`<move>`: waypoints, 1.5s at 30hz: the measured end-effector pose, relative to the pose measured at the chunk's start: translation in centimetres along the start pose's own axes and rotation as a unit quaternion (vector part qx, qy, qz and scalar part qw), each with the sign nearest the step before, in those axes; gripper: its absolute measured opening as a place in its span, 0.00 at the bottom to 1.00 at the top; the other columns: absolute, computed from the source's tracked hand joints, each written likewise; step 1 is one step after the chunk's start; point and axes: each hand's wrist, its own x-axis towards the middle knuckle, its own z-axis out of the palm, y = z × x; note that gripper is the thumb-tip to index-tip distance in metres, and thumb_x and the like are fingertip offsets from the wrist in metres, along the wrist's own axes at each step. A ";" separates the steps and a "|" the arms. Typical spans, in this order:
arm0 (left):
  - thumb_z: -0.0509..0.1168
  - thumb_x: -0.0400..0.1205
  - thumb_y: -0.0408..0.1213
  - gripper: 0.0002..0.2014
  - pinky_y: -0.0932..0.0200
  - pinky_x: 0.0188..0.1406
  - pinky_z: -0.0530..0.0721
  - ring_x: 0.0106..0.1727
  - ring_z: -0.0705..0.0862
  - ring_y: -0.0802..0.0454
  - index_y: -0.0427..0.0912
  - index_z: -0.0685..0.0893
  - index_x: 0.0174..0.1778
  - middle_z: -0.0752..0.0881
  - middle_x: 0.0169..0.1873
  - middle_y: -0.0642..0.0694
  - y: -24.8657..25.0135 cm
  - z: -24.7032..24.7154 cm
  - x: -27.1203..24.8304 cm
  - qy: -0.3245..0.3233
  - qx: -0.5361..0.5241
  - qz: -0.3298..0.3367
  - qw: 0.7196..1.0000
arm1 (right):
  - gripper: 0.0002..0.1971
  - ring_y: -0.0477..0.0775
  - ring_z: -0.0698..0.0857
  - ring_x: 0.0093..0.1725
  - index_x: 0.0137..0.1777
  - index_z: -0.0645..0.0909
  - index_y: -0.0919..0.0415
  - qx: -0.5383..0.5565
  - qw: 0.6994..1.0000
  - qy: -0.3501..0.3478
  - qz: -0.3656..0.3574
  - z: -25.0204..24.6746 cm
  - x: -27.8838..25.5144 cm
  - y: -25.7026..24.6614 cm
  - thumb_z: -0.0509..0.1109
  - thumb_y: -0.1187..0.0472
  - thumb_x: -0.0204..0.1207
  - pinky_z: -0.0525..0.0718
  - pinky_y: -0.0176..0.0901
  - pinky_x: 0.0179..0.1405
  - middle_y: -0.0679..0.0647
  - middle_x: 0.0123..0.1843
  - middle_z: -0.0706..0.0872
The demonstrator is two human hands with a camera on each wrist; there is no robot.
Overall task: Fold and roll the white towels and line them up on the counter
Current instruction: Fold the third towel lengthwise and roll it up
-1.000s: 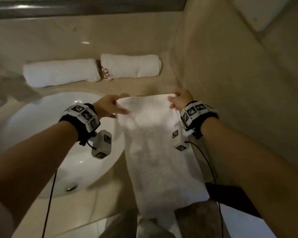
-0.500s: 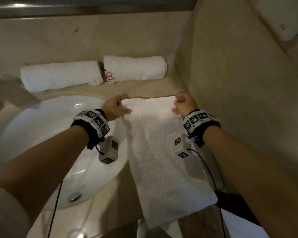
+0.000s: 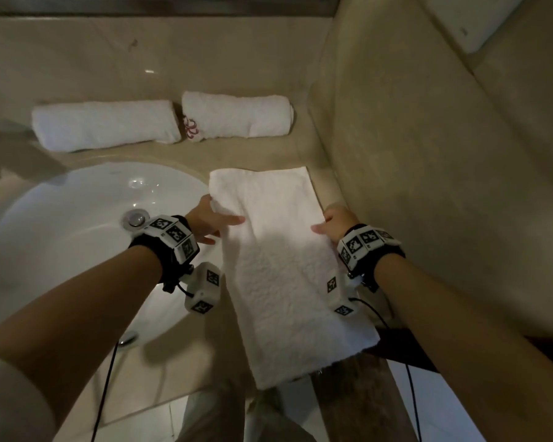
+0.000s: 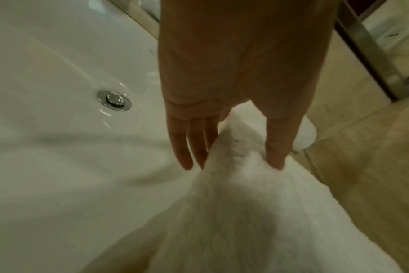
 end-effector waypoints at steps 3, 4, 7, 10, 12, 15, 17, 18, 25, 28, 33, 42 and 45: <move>0.80 0.61 0.46 0.48 0.42 0.55 0.84 0.64 0.81 0.38 0.46 0.65 0.76 0.80 0.65 0.43 -0.3 0.7 0.1 0.030 -0.048 0.006 0.998 | 0.09 0.56 0.78 0.52 0.39 0.74 0.59 0.051 0.996 0.079 -0.005 -0.7 -0.4 0.5 0.68 0.57 0.78 0.74 0.42 0.48 0.53 0.40 0.78; 0.79 0.65 0.45 0.50 0.43 0.55 0.83 0.66 0.80 0.38 0.47 0.57 0.80 0.78 0.68 0.42 -0.3 0.8 0.0 0.052 -0.062 -0.003 0.997 | 0.08 0.59 0.80 0.56 0.49 0.79 0.63 0.065 0.993 0.100 -0.007 -1.0 -0.6 0.6 0.68 0.58 0.78 0.76 0.45 0.53 0.57 0.49 0.82; 0.75 0.71 0.52 0.56 0.43 0.58 0.81 0.65 0.79 0.39 0.50 0.39 0.82 0.73 0.73 0.40 -0.5 1.9 -0.2 0.065 -0.074 -0.040 0.994 | 0.21 0.63 0.79 0.66 0.67 0.74 0.69 0.056 0.994 0.091 0.012 -0.5 -0.7 0.7 0.68 0.59 0.78 0.76 0.46 0.62 0.63 0.66 0.80; 0.78 0.66 0.52 0.60 0.39 0.61 0.80 0.72 0.73 0.36 0.51 0.39 0.82 0.65 0.78 0.41 -0.3 3.3 -0.3 0.086 -0.086 -0.043 0.992 | 0.23 0.64 0.79 0.66 0.69 0.73 0.69 0.045 0.997 0.058 0.013 1.1 -0.5 1.1 0.68 0.57 0.78 0.77 0.45 0.57 0.65 0.68 0.79; 0.78 0.68 0.46 0.57 0.36 0.66 0.77 0.74 0.70 0.35 0.47 0.43 0.82 0.64 0.78 0.39 -0.1 3.8 -0.1 0.114 -0.067 -0.035 0.991 | 0.19 0.63 0.81 0.63 0.64 0.76 0.69 0.050 0.997 0.063 0.010 1.5 -0.4 1.3 0.68 0.57 0.78 0.75 0.43 0.50 0.64 0.64 0.82; 0.73 0.73 0.39 0.43 0.39 0.67 0.78 0.71 0.73 0.35 0.37 0.55 0.79 0.70 0.72 0.35 0.0 3.8 0.1 0.141 0.009 -0.022 0.990 | 0.11 0.57 0.77 0.51 0.38 0.72 0.60 0.040 0.996 0.075 0.024 1.1 -0.2 2.0 0.66 0.56 0.79 0.70 0.42 0.47 0.55 0.39 0.76; 0.72 0.73 0.35 0.33 0.40 0.64 0.81 0.67 0.77 0.34 0.33 0.66 0.73 0.75 0.68 0.34 -0.3 3.2 0.5 0.150 0.018 -0.023 0.988 | 0.13 0.53 0.71 0.48 0.36 0.69 0.59 0.036 0.995 0.081 0.037 1.0 0.0 2.3 0.66 0.57 0.80 0.68 0.40 0.46 0.53 0.36 0.72; 0.72 0.73 0.34 0.29 0.40 0.62 0.82 0.64 0.79 0.34 0.31 0.72 0.68 0.79 0.65 0.32 -0.4 2.9 0.5 0.149 0.016 -0.021 0.988 | 0.09 0.53 0.72 0.48 0.43 0.74 0.62 0.035 0.996 0.075 0.032 1.0 0.0 2.4 0.66 0.57 0.79 0.69 0.40 0.46 0.56 0.42 0.76; 0.72 0.75 0.35 0.25 0.39 0.61 0.83 0.62 0.80 0.36 0.31 0.75 0.65 0.80 0.62 0.36 -0.7 2.2 0.4 0.130 0.027 0.002 0.991 | 0.21 0.61 0.81 0.61 0.66 0.74 0.69 0.024 0.997 0.075 0.018 1.1 -0.8 1.9 0.68 0.56 0.78 0.77 0.45 0.57 0.65 0.66 0.80; 0.73 0.75 0.40 0.36 0.40 0.64 0.81 0.67 0.77 0.37 0.37 0.64 0.76 0.74 0.70 0.37 -0.8 2.0 -0.4 0.117 0.009 -0.010 0.993 | 0.20 0.61 0.81 0.61 0.64 0.75 0.69 0.032 0.996 0.082 0.007 1.1 -1.4 2.3 0.69 0.58 0.78 0.76 0.42 0.52 0.64 0.64 0.82; 0.72 0.75 0.45 0.41 0.41 0.66 0.78 0.69 0.77 0.33 0.39 0.58 0.79 0.77 0.69 0.32 -1.1 1.6 -2.6 0.164 0.035 0.007 0.986 | 0.17 0.62 0.81 0.59 0.63 0.73 0.66 0.049 0.990 0.126 -0.043 1.4 -3.3 3.0 0.69 0.61 0.77 0.73 0.40 0.49 0.62 0.61 0.81; 0.68 0.79 0.41 0.28 0.55 0.55 0.76 0.59 0.81 0.43 0.40 0.67 0.74 0.83 0.61 0.40 -3.7 5.3 -9.8 0.207 0.068 0.079 0.973 | 0.07 0.53 0.77 0.42 0.44 0.72 0.60 0.027 0.976 0.108 -0.185 3.1 -10.1 6.1 0.69 0.62 0.77 0.73 0.39 0.42 0.55 0.42 0.78; 0.69 0.78 0.39 0.21 0.55 0.49 0.79 0.50 0.82 0.44 0.39 0.75 0.66 0.85 0.55 0.40 -5.5 6.9 -11.8 0.188 0.091 0.096 0.973 | 0.07 0.53 0.78 0.42 0.43 0.73 0.60 -0.003 0.975 0.086 -0.203 4.6 -11.9 7.9 0.69 0.61 0.77 0.74 0.40 0.42 0.54 0.41 0.79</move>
